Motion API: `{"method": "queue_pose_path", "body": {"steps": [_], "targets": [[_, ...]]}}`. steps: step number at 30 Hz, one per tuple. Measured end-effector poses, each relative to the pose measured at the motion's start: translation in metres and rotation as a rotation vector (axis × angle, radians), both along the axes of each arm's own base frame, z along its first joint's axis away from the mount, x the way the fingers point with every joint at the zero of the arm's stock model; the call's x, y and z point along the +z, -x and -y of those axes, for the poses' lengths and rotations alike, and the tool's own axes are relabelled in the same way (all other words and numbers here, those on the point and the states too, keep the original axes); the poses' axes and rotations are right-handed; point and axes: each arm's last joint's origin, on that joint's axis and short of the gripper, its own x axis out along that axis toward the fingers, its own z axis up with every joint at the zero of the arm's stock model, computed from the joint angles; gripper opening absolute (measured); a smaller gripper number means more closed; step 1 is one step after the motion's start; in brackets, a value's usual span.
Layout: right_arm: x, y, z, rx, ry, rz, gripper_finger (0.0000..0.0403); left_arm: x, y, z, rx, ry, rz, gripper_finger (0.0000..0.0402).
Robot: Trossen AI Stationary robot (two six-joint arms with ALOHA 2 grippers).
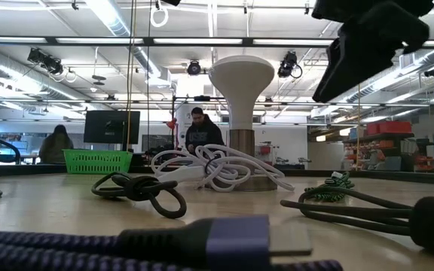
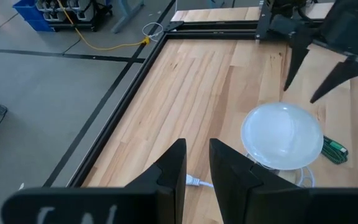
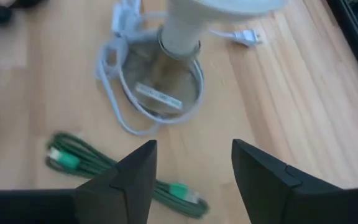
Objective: Pick & Place USB Port
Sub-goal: Put the green black charger cable into the yellow basket
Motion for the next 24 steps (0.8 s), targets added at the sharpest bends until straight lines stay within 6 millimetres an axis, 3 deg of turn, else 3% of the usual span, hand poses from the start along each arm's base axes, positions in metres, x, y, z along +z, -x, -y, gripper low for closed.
{"method": "queue_pose_path", "body": {"steps": [13,24], "targets": [[-0.008,-0.001,0.016,0.177,0.187,-0.162,0.0207,0.000,0.000,0.000,0.002,-0.003,0.000,0.0076],[-0.023,0.002,0.018,0.309,0.119,-0.219,0.0207,0.000,0.000,-0.005,0.035,-0.012,0.003,0.0076]]}}
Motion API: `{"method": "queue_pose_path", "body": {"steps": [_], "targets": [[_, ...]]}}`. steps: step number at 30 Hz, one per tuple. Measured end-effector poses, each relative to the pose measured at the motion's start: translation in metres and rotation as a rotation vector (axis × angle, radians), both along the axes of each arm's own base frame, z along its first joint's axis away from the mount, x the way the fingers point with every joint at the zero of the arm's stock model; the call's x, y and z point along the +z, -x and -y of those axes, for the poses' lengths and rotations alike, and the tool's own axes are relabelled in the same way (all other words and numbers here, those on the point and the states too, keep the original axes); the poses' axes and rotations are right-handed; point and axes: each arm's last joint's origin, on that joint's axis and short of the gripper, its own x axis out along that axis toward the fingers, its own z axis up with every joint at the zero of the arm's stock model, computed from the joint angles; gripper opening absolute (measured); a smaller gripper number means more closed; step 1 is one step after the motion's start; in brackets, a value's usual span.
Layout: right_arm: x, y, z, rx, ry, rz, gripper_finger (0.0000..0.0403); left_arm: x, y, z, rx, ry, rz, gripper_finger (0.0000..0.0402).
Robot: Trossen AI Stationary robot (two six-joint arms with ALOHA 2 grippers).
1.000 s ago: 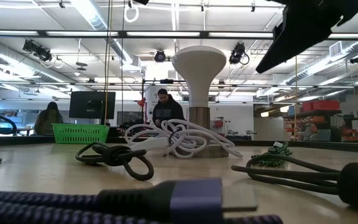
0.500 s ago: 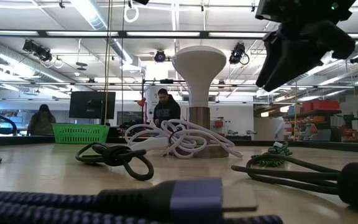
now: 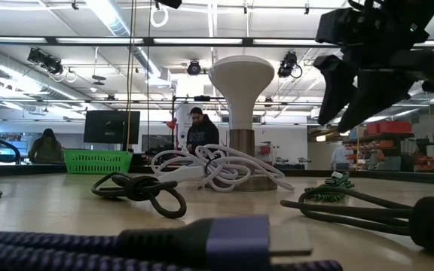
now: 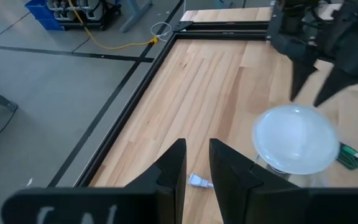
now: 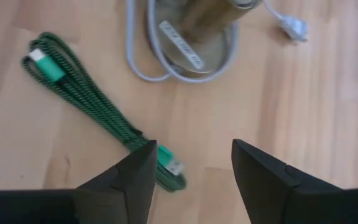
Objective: Pick & Place USB Port
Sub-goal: Put the green black charger cable into the yellow basket
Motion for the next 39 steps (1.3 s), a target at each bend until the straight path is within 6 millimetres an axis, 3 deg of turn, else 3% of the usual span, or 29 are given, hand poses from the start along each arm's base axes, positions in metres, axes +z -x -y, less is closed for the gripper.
{"method": "queue_pose_path", "body": {"steps": [14,26,31,35,39], "targets": [[-0.038,0.010,0.001,0.047,-0.119,0.056,0.0207,0.000,-0.001,-0.015,0.059,0.001,0.000,0.0076],[-0.071,-0.005,0.001,0.067,-0.158,-0.012,0.0207,0.000,-0.002,-0.015,0.057,0.004,0.004,0.0076],[-0.075,-0.007,0.000,0.065,-0.170,-0.024,0.0205,0.000,-0.002,-0.015,0.056,0.004,0.004,0.0076],[-0.076,-0.005,0.002,0.029,-0.199,-0.043,0.0165,0.000,-0.002,-0.015,0.056,0.003,0.004,0.0076],[-0.077,-0.005,0.006,-0.010,-0.262,-0.081,0.0054,0.000,-0.002,-0.015,0.056,0.003,0.004,0.0076]]}}
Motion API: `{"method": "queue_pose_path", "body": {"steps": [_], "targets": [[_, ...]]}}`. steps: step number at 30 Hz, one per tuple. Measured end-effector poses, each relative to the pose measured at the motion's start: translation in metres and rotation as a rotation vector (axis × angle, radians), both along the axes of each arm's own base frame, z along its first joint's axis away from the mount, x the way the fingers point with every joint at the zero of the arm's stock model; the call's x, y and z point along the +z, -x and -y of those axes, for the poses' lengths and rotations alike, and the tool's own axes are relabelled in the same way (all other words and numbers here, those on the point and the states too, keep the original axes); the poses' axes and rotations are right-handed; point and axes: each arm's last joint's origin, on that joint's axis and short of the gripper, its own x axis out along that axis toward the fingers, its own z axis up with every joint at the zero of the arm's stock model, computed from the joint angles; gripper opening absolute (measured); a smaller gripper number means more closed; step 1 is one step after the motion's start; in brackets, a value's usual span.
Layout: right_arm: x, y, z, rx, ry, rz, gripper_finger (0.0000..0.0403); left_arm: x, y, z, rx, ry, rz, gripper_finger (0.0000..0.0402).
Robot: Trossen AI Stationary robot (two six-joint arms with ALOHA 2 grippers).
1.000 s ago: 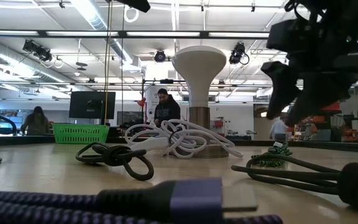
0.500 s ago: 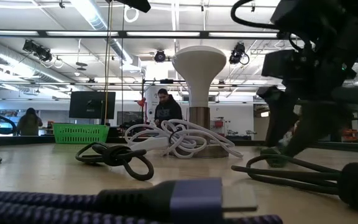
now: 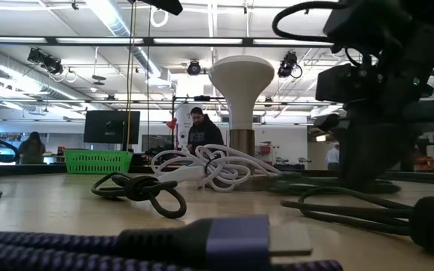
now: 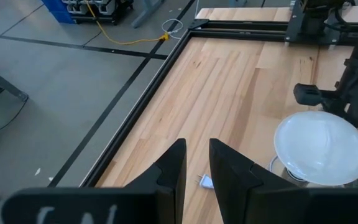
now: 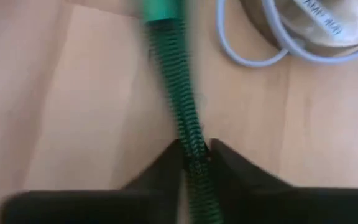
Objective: Pick & Place USB Port
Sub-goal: Put the green black charger cable into the yellow basket
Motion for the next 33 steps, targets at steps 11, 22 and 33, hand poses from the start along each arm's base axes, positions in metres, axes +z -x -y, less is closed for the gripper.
{"method": "queue_pose_path", "body": {"steps": [11,22,33], "targets": [[0.018,0.008,0.008,-0.069,-0.119,-0.019,0.0009,0.000,0.000,0.000,0.000,0.000,0.000,0.0076],[0.108,0.019,-0.021,-0.163,-0.203,0.030,0.0008,0.000,0.000,0.000,-0.001,0.000,-0.005,0.0076],[0.180,0.046,-0.087,-0.292,-0.272,0.281,0.0008,-0.004,0.003,0.000,0.001,-0.002,-0.046,0.0076]]}}
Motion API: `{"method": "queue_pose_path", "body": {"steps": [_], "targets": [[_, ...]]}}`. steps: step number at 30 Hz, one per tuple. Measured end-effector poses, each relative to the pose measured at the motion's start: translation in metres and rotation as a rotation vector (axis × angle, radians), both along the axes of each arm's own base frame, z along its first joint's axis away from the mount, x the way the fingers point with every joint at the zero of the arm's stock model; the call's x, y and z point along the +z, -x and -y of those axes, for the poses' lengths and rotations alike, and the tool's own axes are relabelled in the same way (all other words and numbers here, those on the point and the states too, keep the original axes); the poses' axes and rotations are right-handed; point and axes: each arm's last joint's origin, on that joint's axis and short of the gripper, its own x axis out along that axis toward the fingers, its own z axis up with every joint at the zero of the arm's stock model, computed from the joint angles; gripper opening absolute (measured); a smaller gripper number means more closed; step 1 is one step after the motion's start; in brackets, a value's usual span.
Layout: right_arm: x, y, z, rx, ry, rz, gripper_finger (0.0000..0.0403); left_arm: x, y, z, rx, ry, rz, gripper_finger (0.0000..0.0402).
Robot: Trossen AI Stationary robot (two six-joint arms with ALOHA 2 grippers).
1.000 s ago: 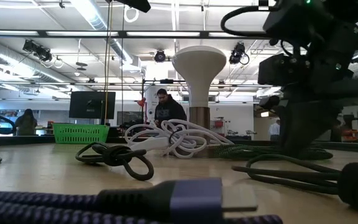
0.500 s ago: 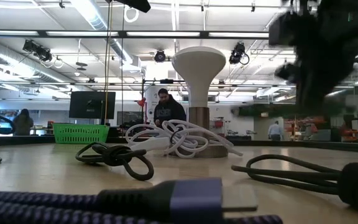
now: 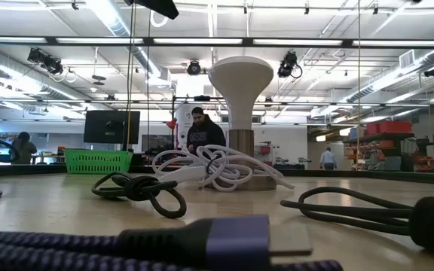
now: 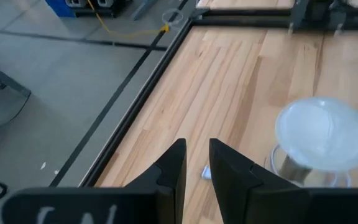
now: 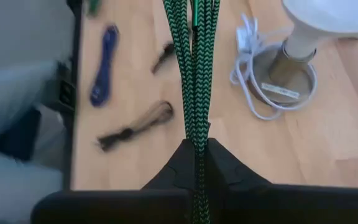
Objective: Pick & Place USB Port
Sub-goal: Put the green black charger cable into the yellow basket
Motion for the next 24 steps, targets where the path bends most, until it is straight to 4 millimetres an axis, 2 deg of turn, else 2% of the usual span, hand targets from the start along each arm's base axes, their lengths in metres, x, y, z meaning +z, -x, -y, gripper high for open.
{"method": "queue_pose_path", "body": {"steps": [5,10,18,24], "targets": [[0.007,0.026,-0.028,-0.090,-0.082,0.092,0.0008,-0.002,0.001,0.000,0.013,0.016,-0.010,0.0076],[0.005,0.049,-0.050,-0.096,-0.180,0.080,0.0008,-0.002,0.001,0.001,-0.007,0.064,-0.001,0.0076],[-0.011,0.075,-0.081,-0.089,-0.241,0.031,0.0008,-0.003,0.000,0.003,-0.031,0.147,0.017,0.0076],[-0.034,0.087,-0.105,-0.113,-0.258,-0.013,0.0008,-0.003,0.000,0.003,-0.030,0.175,0.026,0.0076]]}}
